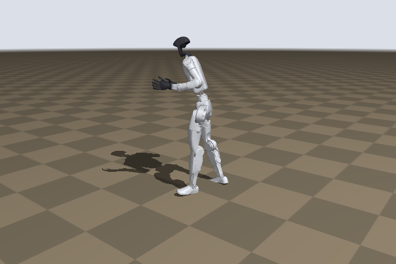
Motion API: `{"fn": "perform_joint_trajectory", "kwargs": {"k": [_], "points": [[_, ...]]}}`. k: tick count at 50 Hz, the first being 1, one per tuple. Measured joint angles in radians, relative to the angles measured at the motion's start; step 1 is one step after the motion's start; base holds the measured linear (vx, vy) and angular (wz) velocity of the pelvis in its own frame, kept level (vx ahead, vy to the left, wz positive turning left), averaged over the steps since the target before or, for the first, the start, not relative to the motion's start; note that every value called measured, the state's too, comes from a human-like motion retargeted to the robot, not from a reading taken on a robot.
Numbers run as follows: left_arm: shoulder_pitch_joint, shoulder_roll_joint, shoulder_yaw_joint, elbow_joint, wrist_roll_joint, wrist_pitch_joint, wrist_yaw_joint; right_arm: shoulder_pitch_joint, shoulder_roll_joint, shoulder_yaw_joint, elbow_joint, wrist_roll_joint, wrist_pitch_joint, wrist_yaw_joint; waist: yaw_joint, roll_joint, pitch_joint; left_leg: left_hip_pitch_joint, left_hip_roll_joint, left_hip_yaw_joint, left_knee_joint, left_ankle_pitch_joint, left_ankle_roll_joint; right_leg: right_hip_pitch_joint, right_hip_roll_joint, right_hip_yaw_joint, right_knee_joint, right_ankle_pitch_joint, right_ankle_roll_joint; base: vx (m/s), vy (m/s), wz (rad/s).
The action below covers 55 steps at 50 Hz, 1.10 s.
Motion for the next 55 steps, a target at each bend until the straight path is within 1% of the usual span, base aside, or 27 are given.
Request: {"fn": "perform_joint_trajectory", "kwargs": {"k": [5,7,8,10,12,13,14,15,16,17,18,19,20,25,29,30,32,33,35,37,38,39,42,45,48,53,55], "points": [[0.011,0.000,0.004,0.003,-0.008,-0.004,0.018,0.013,0.023,0.016,0.004,-0.008,0.007,0.010,0.027,-0.027,-0.028,0.040,0.005,-0.050,0.000,0.010,0.024,0.049,0.004,0.006,0.015,0.057,-0.015,0.34,0.27,0.10],[0.013,0.006,0.005,0.010,-0.012,0.023,0.027,0.014,0.030,0.027,0.004,-0.009,0.018,0.022,0.034,-0.038,-0.037,0.062,0.006,-0.070,0.000,0.001,0.038,0.046,-0.010,0.014,0.073,0.092,-0.033,0.36,0.31,0.16],[0.013,0.007,0.003,0.010,-0.030,0.018,0.032,0.013,0.034,0.035,0.003,-0.007,0.019,0.027,0.037,-0.045,-0.041,0.074,0.006,-0.080,0.000,-0.005,0.045,0.036,-0.021,0.020,0.117,0.109,-0.042,0.36,0.31,0.21],[0.018,-0.009,-0.035,-0.012,-0.226,0.026,-0.006,0.004,0.044,0.056,0.002,0.008,0.038,0.036,0.041,-0.063,-0.049,0.098,0.001,-0.097,0.000,-0.021,0.060,0.001,-0.049,0.044,0.228,0.142,-0.059,0.35,0.30,0.27],[0.014,0.023,0.006,0.016,-0.074,0.029,0.029,0.000,0.042,0.065,-0.003,0.007,0.027,0.048,0.038,-0.080,-0.056,0.121,-0.007,-0.114,0.001,-0.038,0.061,-0.049,-0.069,0.089,0.346,0.168,-0.070,0.35,0.28,0.42],[0.015,0.019,-0.002,0.006,-0.110,0.010,0.022,-0.006,0.047,0.074,-0.004,0.018,0.023,0.050,0.034,-0.092,-0.058,0.132,-0.013,-0.124,0.003,-0.047,0.061,-0.075,-0.073,0.120,0.398,0.176,-0.071,0.34,0.25,0.56],[0.015,0.024,0.004,0.008,-0.098,0.005,0.026,-0.010,0.047,0.080,-0.005,0.020,0.020,0.054,0.029,-0.103,-0.060,0.141,-0.017,-0.136,0.012,-0.060,0.060,-0.098,-0.070,0.153,0.440,0.180,-0.070,0.34,0.24,0.65],[0.014,0.033,0.017,0.015,-0.062,0.008,0.035,-0.013,0.045,0.084,-0.006,0.019,0.016,0.059,0.023,-0.113,-0.062,0.148,-0.019,-0.150,0.026,-0.074,0.059,-0.119,-0.064,0.188,0.476,0.182,-0.068,0.33,0.22,0.77],[0.020,0.019,-0.007,-0.001,-0.166,0.012,0.024,-0.017,0.048,0.092,-0.007,0.028,0.028,0.061,0.016,-0.123,-0.065,0.152,-0.021,-0.168,0.041,-0.088,0.064,-0.136,-0.050,0.217,0.496,0.176,-0.067,0.33,0.21,0.85],[0.023,0.016,-0.014,-0.006,-0.202,0.013,0.019,-0.019,0.050,0.097,-0.009,0.033,0.031,0.063,0.008,-0.131,-0.067,0.156,-0.021,-0.187,0.056,-0.101,0.067,-0.152,-0.036,0.243,0.511,0.169,-0.068,0.32,0.20,0.92],[0.022,0.033,0.012,0.012,-0.102,0.011,0.027,-0.017,0.046,0.095,-0.012,0.034,0.018,0.066,0.001,-0.135,-0.070,0.160,-0.019,-0.205,0.071,-0.114,0.065,-0.164,-0.019,0.263,0.517,0.159,-0.071,0.32,0.18,0.96],[0.021,0.038,0.022,0.017,-0.058,0.002,0.030,-0.016,0.046,0.094,-0.014,0.037,0.008,0.068,-0.007,-0.140,-0.071,0.164,-0.017,-0.224,0.085,-0.126,0.065,-0.172,-0.003,0.275,0.513,0.147,-0.078,0.32,0.17,1.00],[0.020,0.038,0.023,0.016,-0.042,-0.009,0.032,-0.015,0.048,0.094,-0.014,0.041,-0.002,0.067,-0.014,-0.144,-0.072,0.168,-0.015,-0.245,0.098,-0.137,0.066,-0.180,0.011,0.283,0.506,0.134,-0.085,0.31,0.16,1.05],[0.020,0.041,0.019,0.020,-0.016,-0.003,0.030,0.004,0.059,0.083,-0.010,0.071,-0.019,0.062,-0.043,-0.159,-0.068,0.186,-0.017,-0.353,0.146,-0.180,0.083,-0.207,0.066,0.277,0.383,0.084,-0.113,0.30,0.12,1.13],[0.019,0.046,0.019,0.021,0.011,-0.001,0.032,0.021,0.063,0.071,0.005,0.066,-0.010,0.069,-0.057,-0.176,-0.048,0.205,-0.036,-0.435,0.168,-0.203,0.087,-0.233,0.107,0.302,0.226,0.092,-0.092,0.30,0.06,1.14],[0.018,0.045,0.018,0.019,0.012,-0.004,0.038,0.027,0.075,0.073,0.001,0.107,-0.023,0.058,-0.060,-0.180,-0.041,0.211,-0.042,-0.454,0.173,-0.208,0.086,-0.238,0.115,0.310,0.180,0.101,-0.084,0.30,0.03,1.15],[0.019,0.048,0.019,0.019,0.023,-0.005,0.043,0.033,0.073,0.070,0.007,0.101,-0.019,0.064,-0.068,-0.190,-0.023,0.225,-0.058,-0.494,0.183,-0.219,0.086,-0.243,0.124,0.324,0.080,0.128,-0.058,0.31,0.02,1.15],[0.022,0.050,0.018,0.020,0.026,0.005,0.045,0.032,0.059,0.064,0.018,0.041,0.004,0.084,-0.072,-0.196,-0.013,0.234,-0.068,-0.514,0.189,-0.225,0.087,-0.244,0.124,0.329,0.029,0.145,-0.040,0.32,0.01,1.17],[0.023,0.051,0.021,0.015,0.040,-0.017,0.044,0.044,0.083,0.068,0.000,0.130,-0.031,0.058,-0.080,-0.204,0.012,0.253,-0.085,-0.554,0.200,-0.236,0.081,-0.242,0.124,0.334,-0.076,0.188,-0.004,0.33,-0.01,1.19],[0.031,0.055,0.016,0.016,0.042,-0.009,0.044,0.052,0.083,0.064,-0.003,0.138,-0.031,0.061,-0.089,-0.211,0.035,0.277,-0.102,-0.594,0.207,-0.247,0.078,-0.240,0.118,0.336,-0.167,0.228,0.044,0.35,-0.03,1.19],[0.033,0.057,0.018,0.014,0.054,-0.026,0.038,0.058,0.085,0.061,-0.005,0.141,-0.040,0.062,-0.093,-0.214,0.047,0.290,-0.109,-0.613,0.209,-0.252,0.073,-0.239,0.114,0.335,-0.207,0.244,0.072,0.37,-0.12,1.04],[0.037,0.061,0.018,0.011,0.058,-0.035,0.035,0.063,0.088,0.060,-0.007,0.142,-0.044,0.062,-0.090,-0.213,0.055,0.301,-0.100,-0.624,0.215,-0.259,0.060,-0.242,0.129,0.337,-0.241,0.251,0.085,0.38,-0.24,0.82],[0.028,0.077,0.019,0.018,0.061,-0.044,0.030,0.060,0.097,0.051,-0.008,0.149,-0.047,0.061,-0.072,-0.197,0.077,0.323,-0.047,-0.645,0.242,-0.285,0.011,-0.257,0.197,0.348,-0.309,0.229,0.090,0.41,-0.36,0.65],[0.025,0.088,0.018,0.023,0.062,-0.048,0.027,0.064,0.103,0.043,-0.006,0.155,-0.049,0.059,-0.063,-0.177,0.083,0.342,-0.017,-0.671,0.262,-0.307,-0.013,-0.253,0.227,0.369,-0.330,0.179,0.090,0.46,-0.23,0.74],[0.027,0.092,0.017,0.024,0.061,-0.048,0.031,0.069,0.106,0.036,-0.008,0.160,-0.051,0.054,-0.058,-0.161,0.081,0.364,-0.007,-0.699,0.278,-0.312,-0.012,-0.231,0.232,0.364,-0.314,0.180,0.090,0.50,-0.19,0.77],[-0.017,0.073,0.017,0.043,0.050,-0.046,0.036,0.037,0.095,0.024,0.007,0.176,-0.056,0.041,-0.063,-0.139,0.065,0.349,-0.016,-0.793,0.314,-0.257,0.013,-0.201,0.205,0.318,-0.308,0.259,0.090,0.48,-0.22,0.79],[-0.017,0.063,0.016,0.045,0.034,-0.039,0.019,0.040,0.080,0.009,0.002,0.195,-0.075,0.048,-0.075,-0.116,0.053,0.287,-0.009,-0.831,0.441,-0.245,0.009,-0.213,0.191,0.286,-0.237,0.231,0.090,0.47,-0.16,0.79]]}}
